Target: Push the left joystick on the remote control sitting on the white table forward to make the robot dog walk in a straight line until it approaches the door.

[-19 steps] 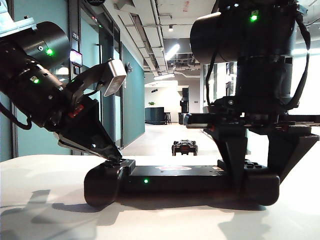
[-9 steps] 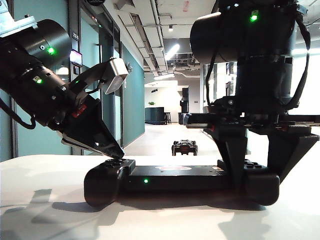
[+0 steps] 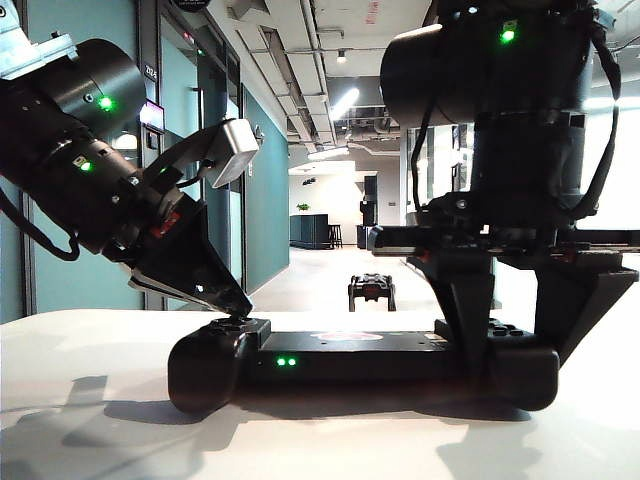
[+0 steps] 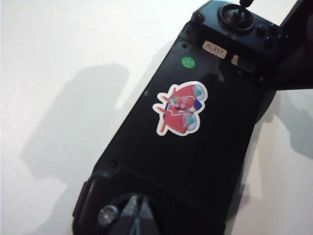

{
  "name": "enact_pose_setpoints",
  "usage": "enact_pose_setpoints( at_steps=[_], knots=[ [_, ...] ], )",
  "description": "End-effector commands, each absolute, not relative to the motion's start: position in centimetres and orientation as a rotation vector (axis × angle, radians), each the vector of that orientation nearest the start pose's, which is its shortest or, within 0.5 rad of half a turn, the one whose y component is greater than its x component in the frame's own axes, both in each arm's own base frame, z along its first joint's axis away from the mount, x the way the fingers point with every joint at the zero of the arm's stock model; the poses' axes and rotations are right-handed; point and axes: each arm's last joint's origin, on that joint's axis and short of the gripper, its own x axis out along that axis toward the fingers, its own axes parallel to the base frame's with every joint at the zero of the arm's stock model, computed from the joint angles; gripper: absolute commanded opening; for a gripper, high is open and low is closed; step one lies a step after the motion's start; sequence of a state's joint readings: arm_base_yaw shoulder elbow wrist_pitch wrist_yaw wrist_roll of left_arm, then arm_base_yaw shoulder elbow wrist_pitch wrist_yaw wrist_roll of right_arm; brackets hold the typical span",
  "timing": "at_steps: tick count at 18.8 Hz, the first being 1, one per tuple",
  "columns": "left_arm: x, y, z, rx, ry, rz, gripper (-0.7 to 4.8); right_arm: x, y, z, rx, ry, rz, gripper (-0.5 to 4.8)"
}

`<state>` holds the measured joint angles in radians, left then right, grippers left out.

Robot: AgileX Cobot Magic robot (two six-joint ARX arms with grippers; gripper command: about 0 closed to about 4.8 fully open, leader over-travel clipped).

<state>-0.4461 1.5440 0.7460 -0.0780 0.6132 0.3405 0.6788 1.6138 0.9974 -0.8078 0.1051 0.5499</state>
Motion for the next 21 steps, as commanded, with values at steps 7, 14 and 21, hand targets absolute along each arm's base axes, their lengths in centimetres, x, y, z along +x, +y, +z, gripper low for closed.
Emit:
enact_pose_setpoints(
  at_steps=[7, 14, 21],
  knots=[
    [25.27, -13.91, 16.67, 0.218, 0.707, -1.122, -0.05, 21.93, 17.40, 18.08, -0.099, 1.386, 0.103, 2.38],
    [25.27, -13.91, 16.67, 0.218, 0.707, -1.123, -0.05, 21.94, 17.41, 18.08, -0.098, 1.384, 0.103, 2.38],
    [25.10, -13.89, 17.57, 0.189, 0.734, -1.124, -0.05, 21.96, 17.42, 18.08, -0.099, 1.380, 0.101, 2.38]
  ],
)
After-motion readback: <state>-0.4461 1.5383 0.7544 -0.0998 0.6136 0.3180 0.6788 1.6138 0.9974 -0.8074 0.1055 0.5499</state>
